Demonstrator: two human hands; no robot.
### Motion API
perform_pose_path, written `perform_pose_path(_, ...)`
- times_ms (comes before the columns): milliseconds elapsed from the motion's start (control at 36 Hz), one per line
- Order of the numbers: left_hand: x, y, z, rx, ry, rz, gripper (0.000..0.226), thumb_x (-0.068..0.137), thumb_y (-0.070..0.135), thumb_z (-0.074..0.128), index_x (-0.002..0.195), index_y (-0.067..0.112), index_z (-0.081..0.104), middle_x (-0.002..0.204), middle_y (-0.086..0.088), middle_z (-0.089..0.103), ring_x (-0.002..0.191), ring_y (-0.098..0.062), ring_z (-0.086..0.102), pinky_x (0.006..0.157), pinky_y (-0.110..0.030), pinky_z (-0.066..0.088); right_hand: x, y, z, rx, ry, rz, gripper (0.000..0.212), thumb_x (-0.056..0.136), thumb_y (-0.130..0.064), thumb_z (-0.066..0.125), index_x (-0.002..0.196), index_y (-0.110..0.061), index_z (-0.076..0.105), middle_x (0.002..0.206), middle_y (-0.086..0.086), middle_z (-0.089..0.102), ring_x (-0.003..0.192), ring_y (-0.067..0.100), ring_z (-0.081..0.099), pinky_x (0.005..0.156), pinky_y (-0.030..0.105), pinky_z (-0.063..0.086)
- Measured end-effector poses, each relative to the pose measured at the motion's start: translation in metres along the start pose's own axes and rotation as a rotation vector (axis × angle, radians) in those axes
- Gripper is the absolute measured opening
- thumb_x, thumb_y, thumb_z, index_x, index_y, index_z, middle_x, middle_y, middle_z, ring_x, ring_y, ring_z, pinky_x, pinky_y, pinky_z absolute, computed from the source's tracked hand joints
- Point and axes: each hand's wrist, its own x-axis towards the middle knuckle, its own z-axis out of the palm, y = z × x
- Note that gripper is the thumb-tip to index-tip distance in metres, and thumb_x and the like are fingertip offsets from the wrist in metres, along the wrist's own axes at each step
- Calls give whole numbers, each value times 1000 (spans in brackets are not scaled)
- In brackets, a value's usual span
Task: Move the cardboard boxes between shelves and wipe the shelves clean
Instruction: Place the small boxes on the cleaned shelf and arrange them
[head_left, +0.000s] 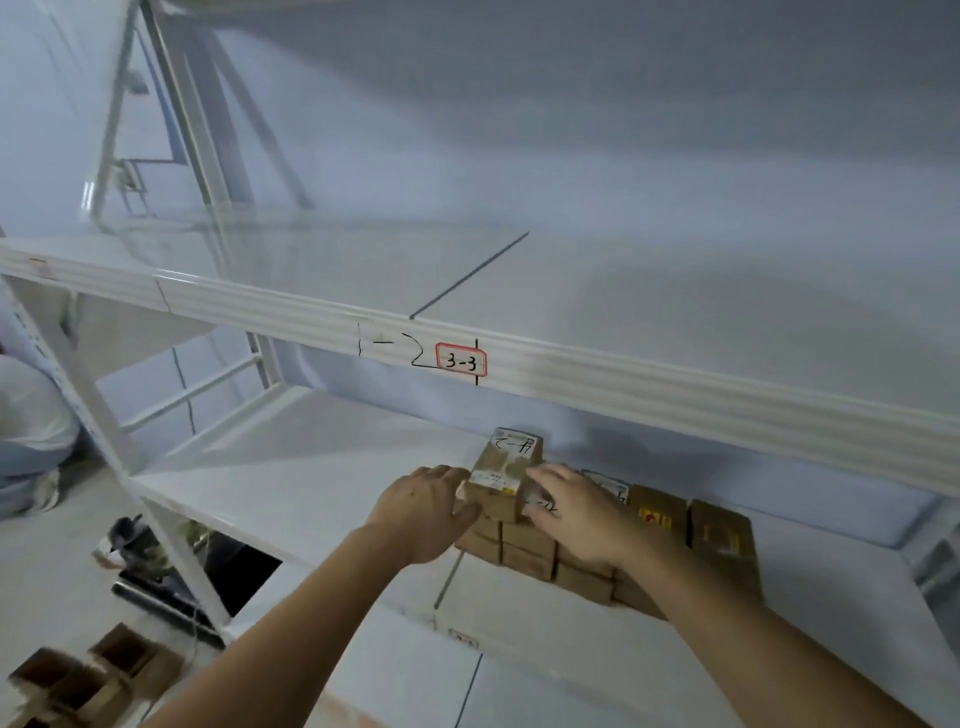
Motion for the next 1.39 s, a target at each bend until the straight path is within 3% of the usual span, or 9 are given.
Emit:
perform_pose_path(278,58,-47,-9,-14,10,48,59,104,55,41,154,24,41,157,4,45,141,-20,45,112,-35,38,82,-20,10,-7,114,175,67,99,-57,46,156,-25,34,160,1,35,142,25,39,114,44,40)
perform_pose_path(444,83,-79,-5,-27,-2,138,58,104,54,42,153,24,42,157,4,45,141,-20,44,113,-35,37,123,-44,28,-76,124,404,79,94,-72,45,154,-24,32,161,8,34,145,31,33,109,47,41)
perform_pose_path(556,92,-100,4,-26,-16,203,58,104,55,42,152,25,43,156,5,47,139,-18,47,113,-35,38,143,-53,53,-65,129,568,95,87,-82,44,158,-24,22,166,12,16,150,39,21,112,56,37)
perform_pose_path(611,96,-109,9,-32,-33,226,58,104,56,42,153,25,42,156,5,46,140,-18,47,113,-36,39,148,-55,65,-84,129,614,96,86,-80,50,158,-23,21,167,15,7,151,42,18,112,56,37)
perform_pose_path(694,99,-119,14,-45,-66,258,59,104,56,41,153,24,41,157,4,46,141,-19,45,114,-37,38,150,-58,76,-78,186,649,82,88,-64,62,152,-24,29,158,14,15,139,41,31,103,52,46)
perform_pose_path(833,103,-129,23,-66,-98,293,58,104,56,41,153,24,42,157,4,46,141,-20,46,113,-36,38,149,-69,78,-50,228,695,75,92,-49,62,154,-26,26,156,11,16,137,39,34,109,52,41)
perform_pose_path(1083,124,-105,40,-79,-108,358,58,104,52,42,155,22,39,165,-1,32,149,-23,34,119,-39,33,109,-55,48,-29,277,622,83,87,-61,60,156,-31,24,157,2,24,142,32,32,105,50,46)
perform_pose_path(1278,146,-62,68,-257,-161,325,57,105,43,42,157,20,30,169,-9,19,155,-29,17,123,-46,26,56,-22,30,-6,268,704,87,88,-59,61,159,-35,18,166,-1,10,148,35,26,113,53,41)
perform_pose_path(1389,159,-39,92,-116,-198,405,47,101,29,57,145,23,40,164,-11,22,154,-41,10,121,-59,28,35,-9,29,13,274,727,85,89,-58,62,159,-35,20,168,-3,4,151,34,22,116,50,39)
